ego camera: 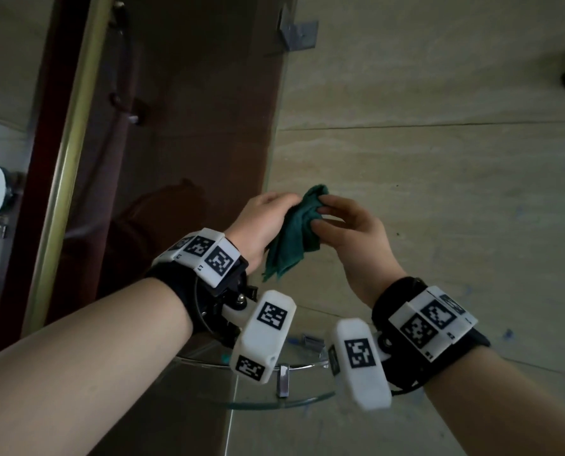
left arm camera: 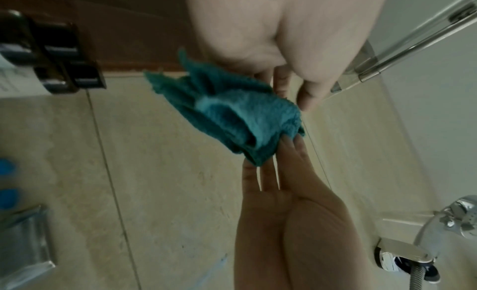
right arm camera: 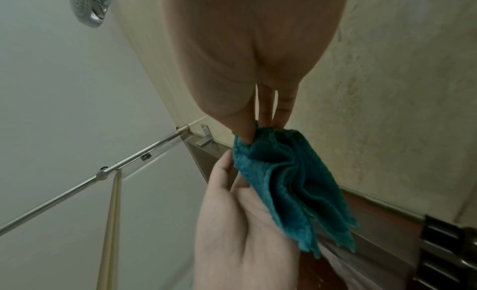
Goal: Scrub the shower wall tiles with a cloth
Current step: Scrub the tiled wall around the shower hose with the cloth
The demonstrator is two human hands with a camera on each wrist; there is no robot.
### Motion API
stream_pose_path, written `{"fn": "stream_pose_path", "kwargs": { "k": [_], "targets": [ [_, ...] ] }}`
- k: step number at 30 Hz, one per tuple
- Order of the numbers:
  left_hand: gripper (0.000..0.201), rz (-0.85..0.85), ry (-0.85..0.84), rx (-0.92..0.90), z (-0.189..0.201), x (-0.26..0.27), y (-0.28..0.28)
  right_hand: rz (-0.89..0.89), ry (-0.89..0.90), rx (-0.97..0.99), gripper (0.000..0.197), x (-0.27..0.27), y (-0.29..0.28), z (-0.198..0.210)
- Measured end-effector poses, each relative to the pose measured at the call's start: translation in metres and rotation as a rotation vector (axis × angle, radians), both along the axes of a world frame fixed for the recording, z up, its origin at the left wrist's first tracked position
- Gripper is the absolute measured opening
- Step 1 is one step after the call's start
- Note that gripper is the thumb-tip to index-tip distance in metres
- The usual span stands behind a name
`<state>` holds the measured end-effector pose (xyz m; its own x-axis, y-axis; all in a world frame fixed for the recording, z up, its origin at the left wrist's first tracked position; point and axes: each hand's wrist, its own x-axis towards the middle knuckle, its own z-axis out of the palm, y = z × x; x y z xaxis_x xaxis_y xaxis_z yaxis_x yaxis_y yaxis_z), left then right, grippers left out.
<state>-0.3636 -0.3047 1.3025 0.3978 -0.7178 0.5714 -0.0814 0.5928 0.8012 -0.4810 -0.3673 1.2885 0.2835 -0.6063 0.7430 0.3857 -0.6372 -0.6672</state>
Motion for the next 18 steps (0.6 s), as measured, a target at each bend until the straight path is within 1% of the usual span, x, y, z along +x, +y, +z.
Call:
{"fn": "stream_pose_path", "kwargs": {
  "k": [1,3,5,7,8,9,10,11,12,14,15,16,18],
  "targets": [
    [0.010,-0.012,-0.021,0.000,-0.002,0.002,0.000,0.019,0.011,-0.006,0.033,0.000,0.000,0.000],
    [0.017,-0.019,-0.090,-0.002,-0.005,0.003,-0.001,0.076,0.026,-0.005,0.036,-0.002,0.001,0.002],
    [0.021,0.008,-0.129,-0.004,-0.008,0.004,-0.002,0.130,0.025,0.032,0.039,-0.005,0.001,0.006],
    [0.018,0.058,-0.135,-0.006,-0.008,0.008,-0.004,0.105,0.076,0.019,0.039,-0.010,0.001,0.011],
    [0.017,0.100,-0.132,-0.013,-0.007,0.012,-0.004,0.050,0.113,-0.016,0.039,-0.014,0.001,0.014],
    [0.018,0.163,-0.138,-0.025,-0.005,0.017,-0.005,-0.040,0.145,-0.061,0.039,-0.018,0.000,0.016],
    [0.021,0.251,-0.169,-0.045,-0.003,0.023,-0.005,-0.174,0.171,-0.116,0.039,-0.023,-0.001,0.019],
    [0.023,0.352,-0.218,-0.064,-0.002,0.028,-0.005,-0.355,0.200,-0.193,0.040,-0.029,-0.002,0.021],
    [0.022,0.443,-0.277,-0.088,0.000,0.033,-0.004,-0.575,0.250,-0.298,0.041,-0.035,-0.004,0.022],
    [0.014,0.568,-0.383,-0.139,0.002,0.038,-0.004,-0.999,0.402,-0.551,0.046,-0.045,-0.008,0.023],
    [0.011,0.611,-0.427,-0.161,0.003,0.039,-0.004,-1.134,0.464,-0.661,0.049,-0.049,-0.011,0.022],
    [0.009,0.652,-0.469,-0.187,0.004,0.038,-0.005,-1.222,0.534,-0.729,0.052,-0.052,-0.016,0.022],
    [0.011,0.758,-0.546,-0.247,0.009,0.036,-0.009,-1.332,0.677,-0.751,0.060,-0.057,-0.024,0.022]
  ]
}}
